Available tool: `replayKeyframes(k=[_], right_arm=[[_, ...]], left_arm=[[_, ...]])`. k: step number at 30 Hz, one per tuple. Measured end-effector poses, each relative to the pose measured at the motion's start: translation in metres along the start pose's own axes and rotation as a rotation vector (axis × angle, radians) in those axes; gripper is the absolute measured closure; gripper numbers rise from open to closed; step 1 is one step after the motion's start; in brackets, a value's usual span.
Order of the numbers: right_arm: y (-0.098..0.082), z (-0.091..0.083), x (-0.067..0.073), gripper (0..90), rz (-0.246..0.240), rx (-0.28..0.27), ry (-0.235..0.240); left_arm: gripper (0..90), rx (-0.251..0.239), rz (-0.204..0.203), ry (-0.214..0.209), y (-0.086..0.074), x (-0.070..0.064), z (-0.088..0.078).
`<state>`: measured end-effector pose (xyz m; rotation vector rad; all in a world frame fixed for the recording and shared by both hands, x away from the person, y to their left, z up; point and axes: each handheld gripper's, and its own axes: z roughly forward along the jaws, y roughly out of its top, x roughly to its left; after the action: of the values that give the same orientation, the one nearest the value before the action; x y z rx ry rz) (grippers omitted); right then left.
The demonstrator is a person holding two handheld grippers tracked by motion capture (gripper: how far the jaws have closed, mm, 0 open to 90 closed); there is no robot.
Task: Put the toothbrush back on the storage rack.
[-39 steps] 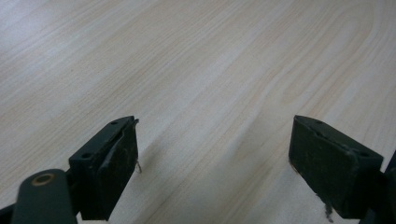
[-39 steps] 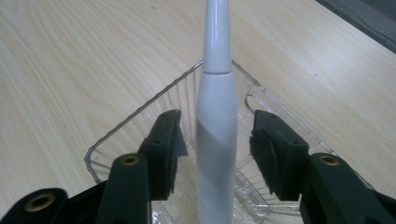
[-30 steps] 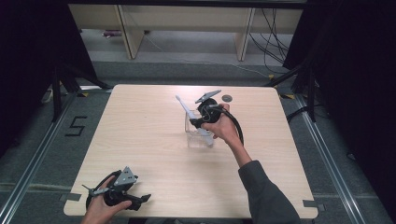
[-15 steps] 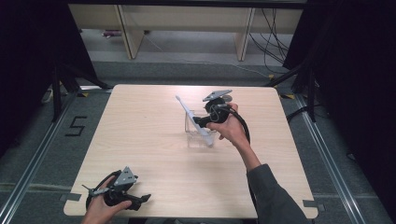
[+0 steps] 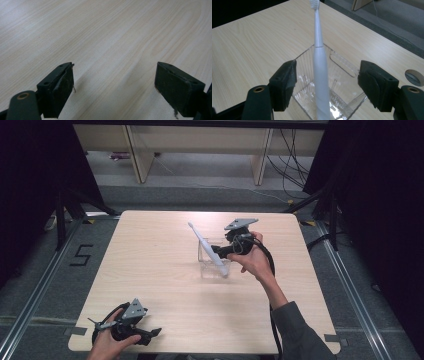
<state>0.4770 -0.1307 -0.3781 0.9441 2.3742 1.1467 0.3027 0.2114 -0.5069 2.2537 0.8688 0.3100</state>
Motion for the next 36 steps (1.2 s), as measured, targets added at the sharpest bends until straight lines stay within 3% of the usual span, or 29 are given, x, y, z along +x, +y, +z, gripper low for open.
replayKeyframes(k=[5, 6, 7, 9, 10, 11, 13, 14, 15, 18, 22, 23, 25, 36], right_arm=[[-0.007, -0.007, -0.003, 30.7, 0.012, -0.016, -0.003], [-0.009, -0.009, -0.005, 30.7, -0.011, -0.027, -0.010], [-0.011, -0.011, -0.004, 30.7, 0.012, -0.017, 0.008], [-0.014, -0.014, -0.005, 30.6, 0.012, -0.021, 0.001], [-0.016, -0.016, -0.003, 30.4, 0.040, -0.018, -0.004], [-0.019, -0.016, -0.006, 30.3, 0.015, -0.037, -0.002], [-0.023, -0.019, -0.006, 29.9, 0.030, -0.037, -0.004], [-0.025, -0.021, -0.009, 29.8, 0.006, -0.045, -0.015], [-0.028, -0.023, -0.007, 29.5, 0.030, -0.047, -0.008], [-0.035, -0.028, -0.010, 29.3, 0.034, -0.074, -0.016], [-0.043, -0.041, -0.015, 28.9, 0.063, -0.075, -0.031], [-0.046, -0.043, -0.018, 28.7, 0.042, -0.082, -0.044], [-0.050, -0.046, -0.019, 28.5, 0.067, -0.080, -0.047], [-0.072, -0.055, -0.029, 26.8, 0.092, -0.070, -0.061]], left_arm=[[15.4, 0.000, -0.001, 0.000, 0.000, 0.000, 0.000], [15.4, 0.000, -0.002, 0.000, 0.000, 0.000, 0.000], [15.4, 0.001, -0.001, 0.000, 0.000, 0.000, 0.000], [15.4, 0.000, -0.001, 0.000, 0.000, 0.000, 0.000], [15.4, 0.000, -0.002, 0.000, 0.000, 0.000, 0.000], [15.4, 0.001, -0.002, 0.000, 0.000, 0.000, 0.000], [15.4, 0.002, -0.002, 0.000, 0.000, 0.000, 0.000], [15.4, 0.001, -0.003, 0.000, 0.000, 0.000, 0.000], [15.4, 0.002, -0.002, 0.000, 0.000, 0.000, 0.000], [15.4, 0.002, -0.002, 0.001, 0.000, 0.000, 0.000], [15.4, -0.009, -0.008, -0.006, 0.000, -0.001, 0.000], [15.4, -0.010, -0.009, -0.005, 0.000, -0.001, 0.000], [15.3, -0.007, -0.004, -0.001, 0.000, -0.001, -0.001], [15.4, -0.005, -0.001, -0.002, 0.000, -0.001, -0.001]])
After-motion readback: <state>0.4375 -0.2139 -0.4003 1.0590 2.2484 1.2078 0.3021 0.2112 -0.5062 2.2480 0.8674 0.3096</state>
